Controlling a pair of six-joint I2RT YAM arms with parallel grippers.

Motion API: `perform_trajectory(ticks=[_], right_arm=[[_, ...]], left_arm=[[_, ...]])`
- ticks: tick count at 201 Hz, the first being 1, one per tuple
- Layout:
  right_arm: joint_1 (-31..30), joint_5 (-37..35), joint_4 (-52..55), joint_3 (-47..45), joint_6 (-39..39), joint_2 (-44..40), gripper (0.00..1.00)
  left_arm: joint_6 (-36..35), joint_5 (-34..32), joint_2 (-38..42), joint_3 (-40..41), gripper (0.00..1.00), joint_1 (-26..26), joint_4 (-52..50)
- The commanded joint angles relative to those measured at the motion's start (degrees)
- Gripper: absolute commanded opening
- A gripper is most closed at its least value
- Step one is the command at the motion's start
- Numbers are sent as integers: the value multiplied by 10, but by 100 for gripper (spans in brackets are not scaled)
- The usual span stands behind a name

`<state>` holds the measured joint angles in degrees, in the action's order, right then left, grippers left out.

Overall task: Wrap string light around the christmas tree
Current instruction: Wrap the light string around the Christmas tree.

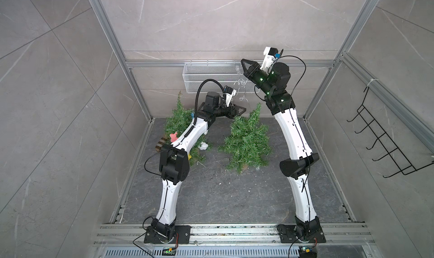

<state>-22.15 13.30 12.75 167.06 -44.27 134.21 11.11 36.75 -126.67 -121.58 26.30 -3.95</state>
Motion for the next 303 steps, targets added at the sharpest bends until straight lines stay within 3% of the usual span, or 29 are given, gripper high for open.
perform_trajectory(ticks=[1, 41, 129, 174, 263, 303], right_arm=[[-4, 11, -43, 14, -22, 7, 0], [-4, 16, -46, 15, -23, 10, 0], [-4, 17, -58, 18, 28, 51, 0], [3, 16, -74, 17, 19, 62, 0], [3, 22, -101, 23, -24, 75, 0], [2, 29, -118, 23, -51, 71, 0]], left_arm=[[42, 38, -13, -3, 79, 0, 101], [63, 64, -40, -32, 77, 1, 122], [82, 143, -19, 37, 78, -38, 205], [109, 169, -39, 22, 77, -38, 231], [197, 106, -64, 7, 75, -5, 299], [191, 56, -84, 4, 67, 5, 280]])
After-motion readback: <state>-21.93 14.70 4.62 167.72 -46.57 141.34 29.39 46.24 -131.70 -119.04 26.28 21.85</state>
